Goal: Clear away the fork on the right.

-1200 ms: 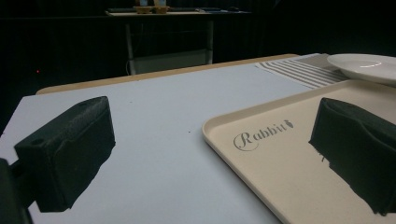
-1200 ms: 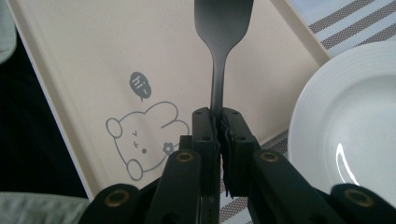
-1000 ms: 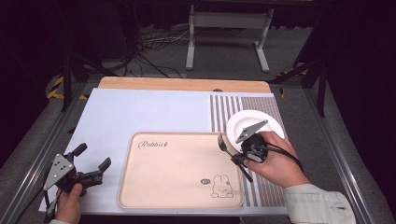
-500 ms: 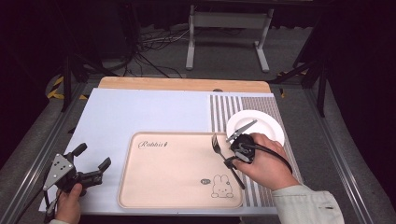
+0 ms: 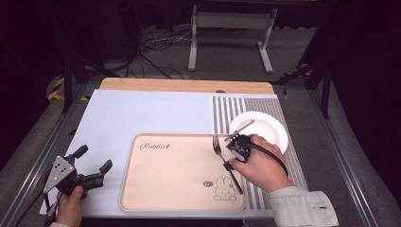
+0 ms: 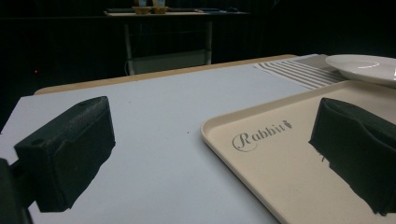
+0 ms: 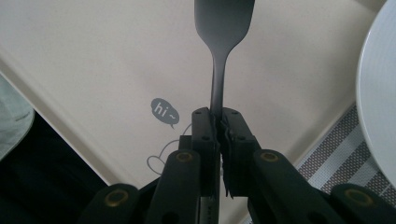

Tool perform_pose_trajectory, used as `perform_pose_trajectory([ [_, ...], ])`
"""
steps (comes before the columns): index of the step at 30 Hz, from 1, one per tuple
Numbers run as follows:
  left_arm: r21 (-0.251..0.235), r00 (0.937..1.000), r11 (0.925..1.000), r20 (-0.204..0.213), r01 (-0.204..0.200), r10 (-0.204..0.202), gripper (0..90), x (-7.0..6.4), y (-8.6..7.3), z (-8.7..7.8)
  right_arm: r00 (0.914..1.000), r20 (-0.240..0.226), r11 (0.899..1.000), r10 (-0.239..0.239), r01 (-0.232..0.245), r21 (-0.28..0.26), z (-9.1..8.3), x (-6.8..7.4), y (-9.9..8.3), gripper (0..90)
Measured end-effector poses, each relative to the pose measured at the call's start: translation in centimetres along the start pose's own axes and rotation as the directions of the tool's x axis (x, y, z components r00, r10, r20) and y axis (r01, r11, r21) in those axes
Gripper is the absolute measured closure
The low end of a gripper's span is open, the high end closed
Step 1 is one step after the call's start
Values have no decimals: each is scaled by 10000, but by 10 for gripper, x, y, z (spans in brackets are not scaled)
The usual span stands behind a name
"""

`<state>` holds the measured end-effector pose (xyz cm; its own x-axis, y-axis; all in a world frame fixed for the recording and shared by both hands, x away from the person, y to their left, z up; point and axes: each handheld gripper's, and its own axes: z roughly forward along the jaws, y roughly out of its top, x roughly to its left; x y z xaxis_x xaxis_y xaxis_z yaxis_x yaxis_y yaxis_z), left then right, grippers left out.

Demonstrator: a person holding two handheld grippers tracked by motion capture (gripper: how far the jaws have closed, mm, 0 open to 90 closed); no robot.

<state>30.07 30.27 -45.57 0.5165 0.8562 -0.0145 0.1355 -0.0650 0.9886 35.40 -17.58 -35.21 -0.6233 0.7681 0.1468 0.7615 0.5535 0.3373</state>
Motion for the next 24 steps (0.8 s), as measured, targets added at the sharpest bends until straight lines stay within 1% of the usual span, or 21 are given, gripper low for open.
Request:
perform_pose_trajectory([
  [2, -19, 10000, 10000, 27, 34, -34, 6, 0, 0, 0, 9999, 2, 9998, 170, -170, 137, 3, 1, 2, 854],
  [8, -18, 10000, 10000, 50, 20, -20, 5, 0, 0, 0, 9983, 67, 9980, 583, -584, 261, 8, 0, 4, 854],
  [12, -4, 10000, 10000, 54, 29, -28, 6, 0, 0, 0, 9974, 145, 9965, 711, -716, 431, 12, 0, 5, 854],
  [15, -15, 10000, 10000, 62, 17, -17, 6, 0, 0, 0, 9955, 120, 9937, 941, -946, 595, 15, -1, 6, 854],
  [17, -13, 10000, 10000, 70, 25, -25, 6, 0, 0, 0, 9938, 132, 9922, 1101, -1107, 580, 18, -3, 6, 854],
  [18, -16, 10000, 10000, 71, 26, -26, 5, 0, 0, 0, 9920, 109, 9896, 1260, -1264, 680, 19, -5, 6, 854],
  [19, -15, 10000, 10000, 72, 27, -27, 6, 0, 0, 0, 9920, 167, 9895, 1255, -1263, 705, 21, -7, 6, 854],
  [21, -17, 10000, 10000, 67, 30, -29, 6, 0, 0, 0, 9893, 172, 9860, 1450, -1459, 812, 24, -8, 6, 854],
  [24, 12, 10000, 10000, 71, -8, 8, 6, 0, 0, 0, 9887, 145, 9840, 1493, -1500, 959, 27, -10, 6, 854],
])
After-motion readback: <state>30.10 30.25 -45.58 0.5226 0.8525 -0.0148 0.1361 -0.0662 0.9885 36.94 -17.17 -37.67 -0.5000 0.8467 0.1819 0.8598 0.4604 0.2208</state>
